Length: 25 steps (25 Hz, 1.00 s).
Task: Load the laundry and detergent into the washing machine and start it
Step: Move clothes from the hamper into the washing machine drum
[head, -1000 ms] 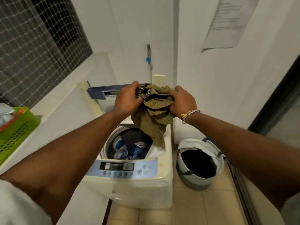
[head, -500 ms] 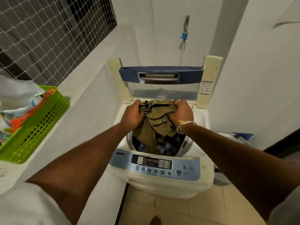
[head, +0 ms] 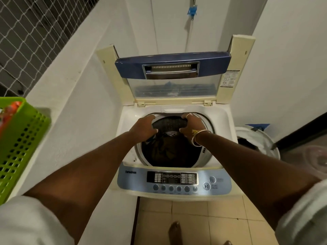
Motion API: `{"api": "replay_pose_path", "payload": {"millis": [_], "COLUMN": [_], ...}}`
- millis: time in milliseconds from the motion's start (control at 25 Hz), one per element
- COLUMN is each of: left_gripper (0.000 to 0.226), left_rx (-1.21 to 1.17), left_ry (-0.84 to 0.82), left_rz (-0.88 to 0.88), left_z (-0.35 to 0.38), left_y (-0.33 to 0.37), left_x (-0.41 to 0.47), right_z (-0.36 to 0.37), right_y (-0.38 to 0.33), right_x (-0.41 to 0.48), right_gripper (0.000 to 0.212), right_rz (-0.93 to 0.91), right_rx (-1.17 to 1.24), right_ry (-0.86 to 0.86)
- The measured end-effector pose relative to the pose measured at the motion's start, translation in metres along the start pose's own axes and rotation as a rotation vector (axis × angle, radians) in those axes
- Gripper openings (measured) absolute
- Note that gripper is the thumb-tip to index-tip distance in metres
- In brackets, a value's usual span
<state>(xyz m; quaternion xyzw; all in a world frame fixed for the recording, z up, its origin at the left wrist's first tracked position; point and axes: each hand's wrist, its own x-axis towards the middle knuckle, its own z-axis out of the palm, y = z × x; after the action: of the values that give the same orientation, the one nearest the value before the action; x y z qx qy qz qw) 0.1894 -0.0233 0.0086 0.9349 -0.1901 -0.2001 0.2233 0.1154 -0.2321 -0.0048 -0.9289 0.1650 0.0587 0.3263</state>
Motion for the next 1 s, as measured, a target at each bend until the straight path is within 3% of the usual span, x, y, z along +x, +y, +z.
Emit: {"api": "replay_pose_path", "payload": {"millis": [120, 280, 480, 760, 1000], "left_gripper": [0.047, 0.032, 0.048, 0.046, 0.060], "left_rx": [0.003, 0.184, 0.134, 0.119, 0.025], "left_ry": [0.016, 0.011, 0.032, -0.032, -0.150], "left_rz": [0.088, 0.279, 0.377, 0.467, 0.318], "left_z": [0.001, 0.018, 0.065, 0.161, 0.244], "left_y": [0.014, 0.076, 0.193, 0.313, 0.376], "left_x": [0.005, 0.022, 0.043, 0.089, 0.116], "right_z": [-0.013, -0.050, -0.100, -0.177, -0.219], "right_y": [0.014, 0.053, 0.125, 0.272, 0.370], "right_x": [-0.006, -0.024, -0.029, -0.033, -0.022], "right_gripper": [0.048, 0.039, 0.048, 0.059, 0.065], "right_rz": [-0.005, 0.035, 0.109, 0.215, 0.172], "right_rx": [0.027, 0.139, 0.148, 0.135, -0.036], "right_ry": [0.053, 0.108, 0.146, 0.090, -0.040]}}
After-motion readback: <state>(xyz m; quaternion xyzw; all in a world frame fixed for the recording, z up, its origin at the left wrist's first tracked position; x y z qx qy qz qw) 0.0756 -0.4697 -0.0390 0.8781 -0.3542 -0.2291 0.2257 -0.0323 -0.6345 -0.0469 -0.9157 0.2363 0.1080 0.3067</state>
